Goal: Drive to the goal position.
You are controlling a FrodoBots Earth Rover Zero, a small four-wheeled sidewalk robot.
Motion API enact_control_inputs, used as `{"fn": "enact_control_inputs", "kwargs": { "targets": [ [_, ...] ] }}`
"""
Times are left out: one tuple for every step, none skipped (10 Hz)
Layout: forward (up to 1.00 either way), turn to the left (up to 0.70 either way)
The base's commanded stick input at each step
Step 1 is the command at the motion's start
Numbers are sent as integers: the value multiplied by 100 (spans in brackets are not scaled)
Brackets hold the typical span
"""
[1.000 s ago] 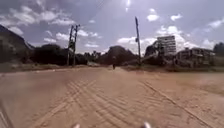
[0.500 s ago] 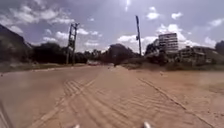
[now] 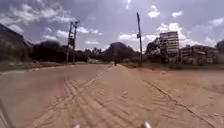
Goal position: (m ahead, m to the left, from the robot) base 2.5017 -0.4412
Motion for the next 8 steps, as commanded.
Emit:
{"fn": "enact_control_inputs", "kwargs": {
  "targets": [
    [50,0],
    [50,0],
    [50,0],
    [50,0],
    [50,0],
    [50,0],
    [50,0],
    [50,0]
  ]
}}
